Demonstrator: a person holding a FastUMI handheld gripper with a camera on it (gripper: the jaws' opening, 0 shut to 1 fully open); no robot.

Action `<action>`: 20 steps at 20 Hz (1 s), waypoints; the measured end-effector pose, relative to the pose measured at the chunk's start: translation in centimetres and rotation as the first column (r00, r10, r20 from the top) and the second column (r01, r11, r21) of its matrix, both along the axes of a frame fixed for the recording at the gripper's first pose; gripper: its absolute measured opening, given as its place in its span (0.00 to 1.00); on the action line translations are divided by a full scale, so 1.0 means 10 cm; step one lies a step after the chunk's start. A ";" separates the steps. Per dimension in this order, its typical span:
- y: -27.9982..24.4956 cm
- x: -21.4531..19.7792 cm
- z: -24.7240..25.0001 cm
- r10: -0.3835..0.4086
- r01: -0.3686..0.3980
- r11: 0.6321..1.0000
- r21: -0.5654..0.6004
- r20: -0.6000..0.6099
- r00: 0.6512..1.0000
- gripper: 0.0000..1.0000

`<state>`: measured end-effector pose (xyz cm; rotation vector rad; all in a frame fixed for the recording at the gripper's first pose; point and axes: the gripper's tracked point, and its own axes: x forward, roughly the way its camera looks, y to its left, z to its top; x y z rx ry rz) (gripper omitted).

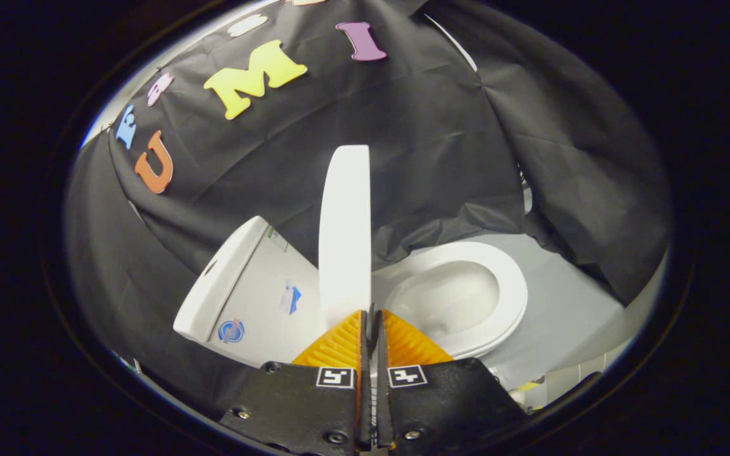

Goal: Open the toilet lid.

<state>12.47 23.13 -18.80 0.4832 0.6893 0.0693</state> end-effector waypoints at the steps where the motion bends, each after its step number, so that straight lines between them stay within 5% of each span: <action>1: 0.03 0.01 0.02 0.002 -0.002 1.000 -0.003 0.001 1.000 0.07; 20: 0.62 0.00 0.26 0.100 -0.093 0.987 -0.128 0.051 0.994 0.11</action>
